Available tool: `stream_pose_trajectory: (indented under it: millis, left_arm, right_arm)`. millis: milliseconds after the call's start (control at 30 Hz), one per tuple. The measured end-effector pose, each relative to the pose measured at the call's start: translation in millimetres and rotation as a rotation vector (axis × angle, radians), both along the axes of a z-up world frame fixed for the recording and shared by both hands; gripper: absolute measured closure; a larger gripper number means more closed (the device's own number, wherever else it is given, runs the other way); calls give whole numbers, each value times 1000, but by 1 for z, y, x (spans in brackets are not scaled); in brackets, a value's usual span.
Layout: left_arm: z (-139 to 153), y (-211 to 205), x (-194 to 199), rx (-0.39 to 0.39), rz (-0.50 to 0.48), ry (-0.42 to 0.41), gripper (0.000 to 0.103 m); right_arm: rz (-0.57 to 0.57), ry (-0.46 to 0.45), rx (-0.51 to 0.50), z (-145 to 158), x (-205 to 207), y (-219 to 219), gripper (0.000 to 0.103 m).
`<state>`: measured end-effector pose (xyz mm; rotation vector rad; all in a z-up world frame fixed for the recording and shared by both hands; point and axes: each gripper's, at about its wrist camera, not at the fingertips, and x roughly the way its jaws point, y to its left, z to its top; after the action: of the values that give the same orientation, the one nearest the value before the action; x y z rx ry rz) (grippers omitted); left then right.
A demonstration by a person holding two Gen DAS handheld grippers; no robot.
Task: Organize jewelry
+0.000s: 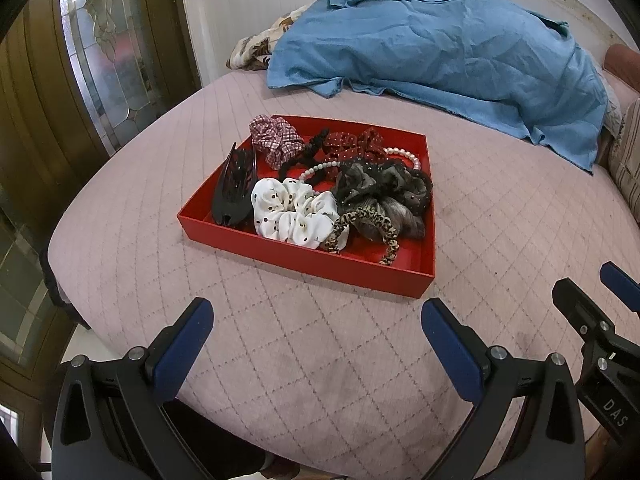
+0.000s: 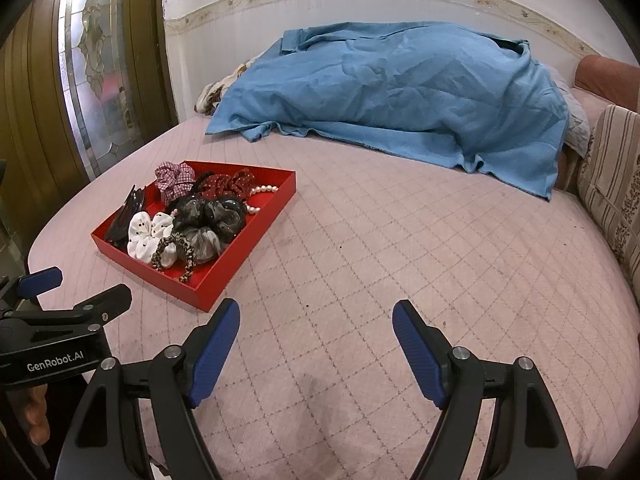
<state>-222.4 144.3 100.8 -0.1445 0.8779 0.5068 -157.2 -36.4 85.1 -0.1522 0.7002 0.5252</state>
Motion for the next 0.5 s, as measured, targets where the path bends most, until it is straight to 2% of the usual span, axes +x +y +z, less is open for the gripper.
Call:
stream_pose_trajectory:
  millis: [500]
  left_arm:
    - [-4, 1, -1, -7, 0, 9, 0]
  right_arm:
    - [4, 2, -6, -2, -3, 4, 20]
